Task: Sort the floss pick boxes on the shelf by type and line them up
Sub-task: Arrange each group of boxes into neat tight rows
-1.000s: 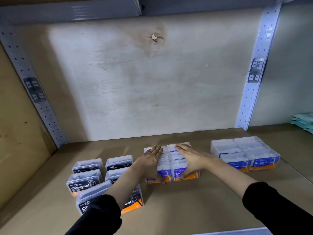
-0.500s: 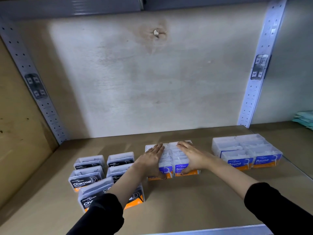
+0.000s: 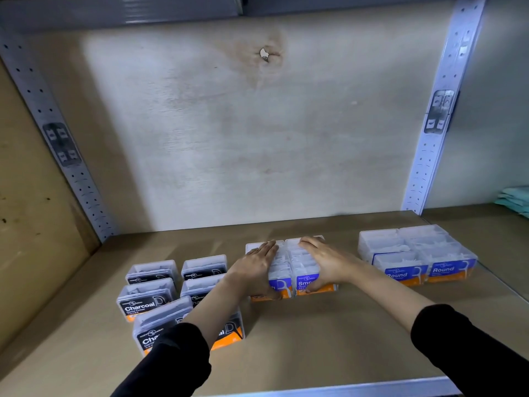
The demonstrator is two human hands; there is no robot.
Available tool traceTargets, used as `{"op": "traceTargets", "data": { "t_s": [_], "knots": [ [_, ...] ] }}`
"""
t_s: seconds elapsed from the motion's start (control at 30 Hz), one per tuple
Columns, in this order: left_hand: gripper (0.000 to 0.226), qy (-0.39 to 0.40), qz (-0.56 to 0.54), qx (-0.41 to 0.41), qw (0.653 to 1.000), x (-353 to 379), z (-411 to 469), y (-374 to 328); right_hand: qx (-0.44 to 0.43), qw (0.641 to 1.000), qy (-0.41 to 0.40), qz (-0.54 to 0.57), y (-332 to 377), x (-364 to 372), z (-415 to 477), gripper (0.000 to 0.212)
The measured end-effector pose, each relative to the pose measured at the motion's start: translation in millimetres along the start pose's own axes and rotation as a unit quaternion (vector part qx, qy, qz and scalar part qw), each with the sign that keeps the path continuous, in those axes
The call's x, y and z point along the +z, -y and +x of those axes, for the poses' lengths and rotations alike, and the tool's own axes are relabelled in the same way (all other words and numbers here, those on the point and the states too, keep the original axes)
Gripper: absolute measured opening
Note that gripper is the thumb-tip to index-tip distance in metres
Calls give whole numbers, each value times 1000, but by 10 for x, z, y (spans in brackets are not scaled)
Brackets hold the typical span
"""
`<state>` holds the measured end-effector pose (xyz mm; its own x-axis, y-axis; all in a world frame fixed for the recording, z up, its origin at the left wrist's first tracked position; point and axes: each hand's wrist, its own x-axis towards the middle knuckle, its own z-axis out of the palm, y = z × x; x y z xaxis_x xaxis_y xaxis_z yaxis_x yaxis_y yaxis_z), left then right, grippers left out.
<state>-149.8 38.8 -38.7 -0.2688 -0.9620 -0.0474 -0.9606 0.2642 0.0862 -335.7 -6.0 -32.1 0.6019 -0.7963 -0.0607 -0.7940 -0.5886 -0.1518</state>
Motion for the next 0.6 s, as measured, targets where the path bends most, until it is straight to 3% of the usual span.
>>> {"op": "traceTargets", "data": {
  "t_s": [0.43,0.6],
  "knots": [
    [104,37,22,-4,999,-68,-13,-20,-2,1000,10,-16,20,-56,-15,101],
    [92,58,10,-21,998,-233,-26,-13,9,1000,18,-12,54,-201,-28,91]
  ]
}}
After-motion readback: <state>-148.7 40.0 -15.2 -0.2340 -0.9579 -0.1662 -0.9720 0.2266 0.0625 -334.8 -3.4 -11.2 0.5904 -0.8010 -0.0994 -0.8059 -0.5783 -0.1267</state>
